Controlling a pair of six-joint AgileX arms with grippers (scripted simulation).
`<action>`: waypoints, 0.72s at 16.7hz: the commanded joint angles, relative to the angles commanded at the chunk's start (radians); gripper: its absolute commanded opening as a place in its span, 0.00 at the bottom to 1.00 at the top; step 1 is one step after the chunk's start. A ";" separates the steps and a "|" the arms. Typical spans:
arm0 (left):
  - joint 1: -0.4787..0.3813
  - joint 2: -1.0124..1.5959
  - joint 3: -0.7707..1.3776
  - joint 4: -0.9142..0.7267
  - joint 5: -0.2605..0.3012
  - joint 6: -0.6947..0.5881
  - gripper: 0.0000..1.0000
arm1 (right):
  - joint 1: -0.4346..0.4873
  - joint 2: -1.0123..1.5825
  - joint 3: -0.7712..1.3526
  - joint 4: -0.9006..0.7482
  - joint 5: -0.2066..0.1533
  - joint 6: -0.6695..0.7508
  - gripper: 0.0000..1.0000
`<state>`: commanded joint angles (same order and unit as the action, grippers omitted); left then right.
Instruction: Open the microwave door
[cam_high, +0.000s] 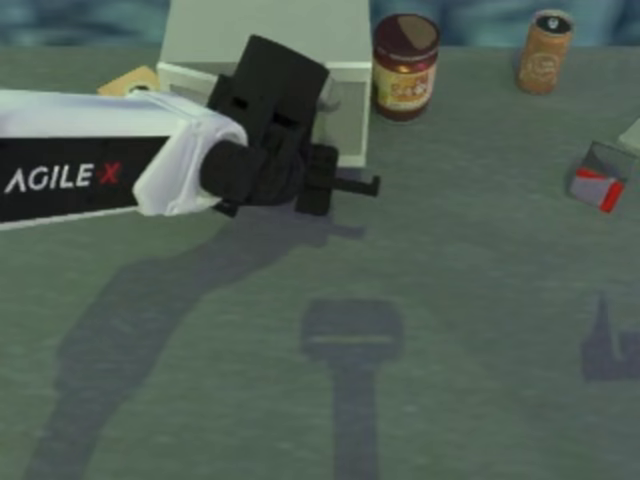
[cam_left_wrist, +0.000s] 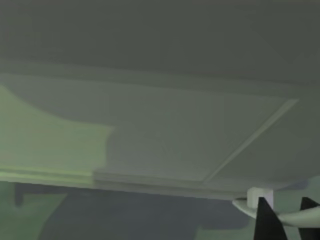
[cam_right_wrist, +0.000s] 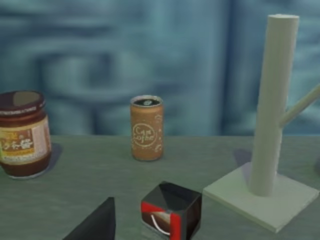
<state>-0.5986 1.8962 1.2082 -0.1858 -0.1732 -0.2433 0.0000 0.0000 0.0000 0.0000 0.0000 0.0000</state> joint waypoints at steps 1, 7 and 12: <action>0.000 0.000 0.000 0.000 0.000 0.000 0.00 | 0.000 0.000 0.000 0.000 0.000 0.000 1.00; 0.004 -0.017 -0.019 0.011 0.023 0.022 0.00 | 0.000 0.000 0.000 0.000 0.000 0.000 1.00; 0.011 -0.025 -0.035 0.016 0.033 0.040 0.00 | 0.000 0.000 0.000 0.000 0.000 0.000 1.00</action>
